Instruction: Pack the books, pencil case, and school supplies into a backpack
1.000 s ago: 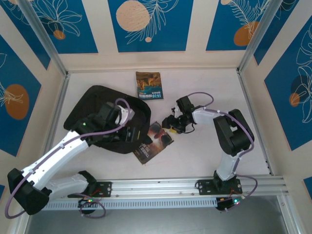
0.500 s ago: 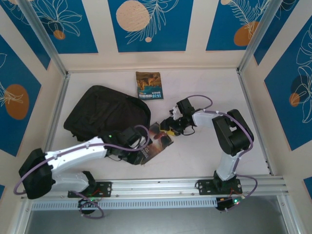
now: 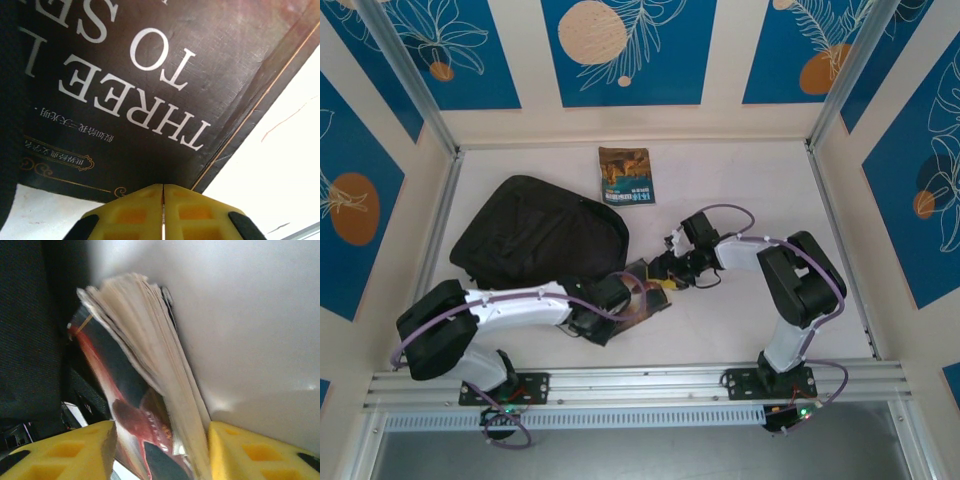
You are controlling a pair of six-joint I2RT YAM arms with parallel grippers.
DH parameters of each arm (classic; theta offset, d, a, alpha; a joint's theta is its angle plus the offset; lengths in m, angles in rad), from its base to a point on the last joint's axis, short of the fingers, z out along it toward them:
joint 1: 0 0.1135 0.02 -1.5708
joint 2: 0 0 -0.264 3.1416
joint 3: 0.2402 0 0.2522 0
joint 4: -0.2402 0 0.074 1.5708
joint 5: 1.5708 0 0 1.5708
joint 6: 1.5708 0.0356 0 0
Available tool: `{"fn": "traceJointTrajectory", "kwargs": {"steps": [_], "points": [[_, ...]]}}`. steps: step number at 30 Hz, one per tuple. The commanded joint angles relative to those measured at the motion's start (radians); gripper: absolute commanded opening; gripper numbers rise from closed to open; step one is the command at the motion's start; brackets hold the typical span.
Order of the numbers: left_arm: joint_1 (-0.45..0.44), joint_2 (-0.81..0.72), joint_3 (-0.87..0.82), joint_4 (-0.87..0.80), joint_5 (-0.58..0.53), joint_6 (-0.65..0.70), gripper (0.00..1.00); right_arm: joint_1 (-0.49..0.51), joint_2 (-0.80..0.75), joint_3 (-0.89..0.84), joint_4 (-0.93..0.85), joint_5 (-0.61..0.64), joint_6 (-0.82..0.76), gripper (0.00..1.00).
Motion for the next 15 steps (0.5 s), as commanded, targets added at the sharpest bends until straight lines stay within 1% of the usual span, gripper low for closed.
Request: {"fn": "traceJointTrajectory", "kwargs": {"steps": [1, 2, 4, 7, 9, 10, 12, 15], "points": [[-0.008, 0.056, -0.02, 0.029, -0.048, -0.013, 0.05, 0.044, -0.052, -0.054, -0.047, -0.162, 0.024, 0.39], [-0.009, 0.057, -0.019, 0.029, -0.047, -0.012, 0.04, 0.044, -0.061, -0.061, -0.041, -0.16, 0.023, 0.32], [-0.01, 0.056, -0.016, 0.029, -0.042, -0.012, 0.02, 0.05, -0.058, -0.066, -0.038, -0.16, 0.02, 0.23], [-0.013, 0.05, -0.008, 0.024, -0.042, -0.013, 0.01, 0.066, -0.024, -0.046, -0.065, -0.165, 0.0, 0.06], [-0.013, 0.039, 0.004, 0.009, -0.042, -0.016, 0.02, 0.067, -0.029, -0.048, -0.084, -0.121, 0.002, 0.01], [-0.013, 0.026, 0.013, 0.001, -0.039, -0.018, 0.03, 0.062, -0.047, -0.056, -0.091, -0.09, 0.007, 0.0], [-0.013, -0.009, 0.035, -0.025, -0.042, -0.022, 0.13, 0.039, -0.114, -0.089, -0.096, -0.021, 0.034, 0.0], [-0.014, -0.078, 0.087, -0.066, -0.044, -0.023, 0.32, -0.035, -0.248, -0.152, -0.106, 0.051, 0.086, 0.0]]}}
